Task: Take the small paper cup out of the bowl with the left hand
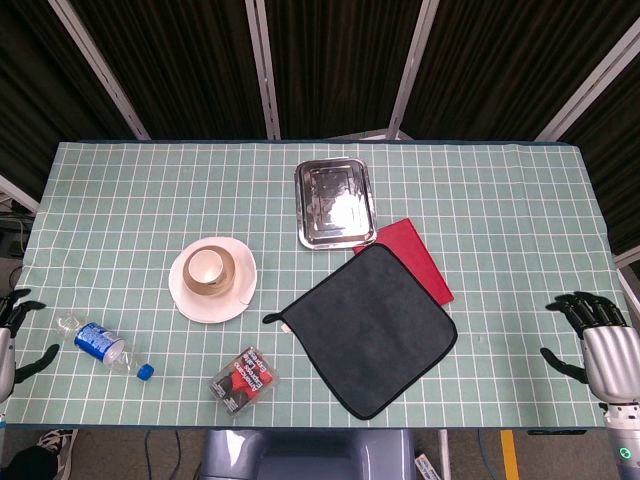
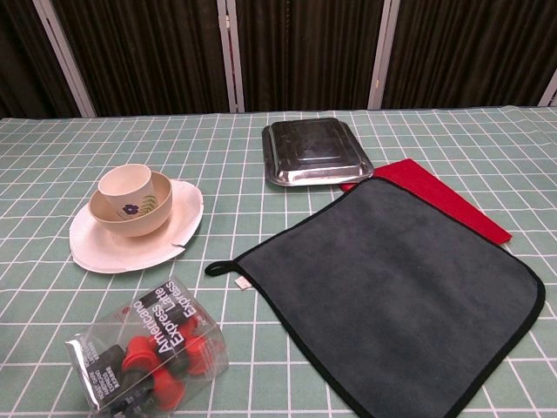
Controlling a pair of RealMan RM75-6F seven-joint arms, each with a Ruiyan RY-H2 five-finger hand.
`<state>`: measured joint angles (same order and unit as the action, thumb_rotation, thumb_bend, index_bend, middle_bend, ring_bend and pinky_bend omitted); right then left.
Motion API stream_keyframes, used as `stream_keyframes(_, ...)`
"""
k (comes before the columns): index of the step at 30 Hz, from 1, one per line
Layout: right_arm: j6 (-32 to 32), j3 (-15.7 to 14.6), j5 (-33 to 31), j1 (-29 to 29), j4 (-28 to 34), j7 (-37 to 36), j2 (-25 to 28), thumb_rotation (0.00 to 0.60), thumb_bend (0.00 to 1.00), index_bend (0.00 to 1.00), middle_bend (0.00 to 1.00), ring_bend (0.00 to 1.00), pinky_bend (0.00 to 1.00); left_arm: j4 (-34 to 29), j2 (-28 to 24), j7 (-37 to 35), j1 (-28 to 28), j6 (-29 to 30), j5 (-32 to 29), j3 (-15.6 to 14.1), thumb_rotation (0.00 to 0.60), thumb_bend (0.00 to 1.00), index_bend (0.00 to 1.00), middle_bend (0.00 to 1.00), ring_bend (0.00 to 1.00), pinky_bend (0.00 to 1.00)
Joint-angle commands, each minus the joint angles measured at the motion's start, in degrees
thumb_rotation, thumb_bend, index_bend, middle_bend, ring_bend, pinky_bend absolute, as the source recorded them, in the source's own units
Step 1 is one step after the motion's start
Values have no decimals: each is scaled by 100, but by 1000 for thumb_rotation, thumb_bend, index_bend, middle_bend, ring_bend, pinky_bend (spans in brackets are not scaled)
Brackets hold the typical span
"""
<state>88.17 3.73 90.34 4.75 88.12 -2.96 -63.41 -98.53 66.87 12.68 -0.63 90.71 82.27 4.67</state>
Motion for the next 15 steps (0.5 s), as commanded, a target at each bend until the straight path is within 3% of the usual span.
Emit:
stream_keyframes(1,-97,-59,-71,16,131,69,106,600,33,37,0,0,0,-27,-30,-1,-15,-41,-25,-23,600,108,0,0,0,0)
stream_keyframes(15,-104,-32,-90,23,181,-55,132,600,35,37,0,0,0,1,99,42,-197,-178,124,12,600,104,22,0,0,0)
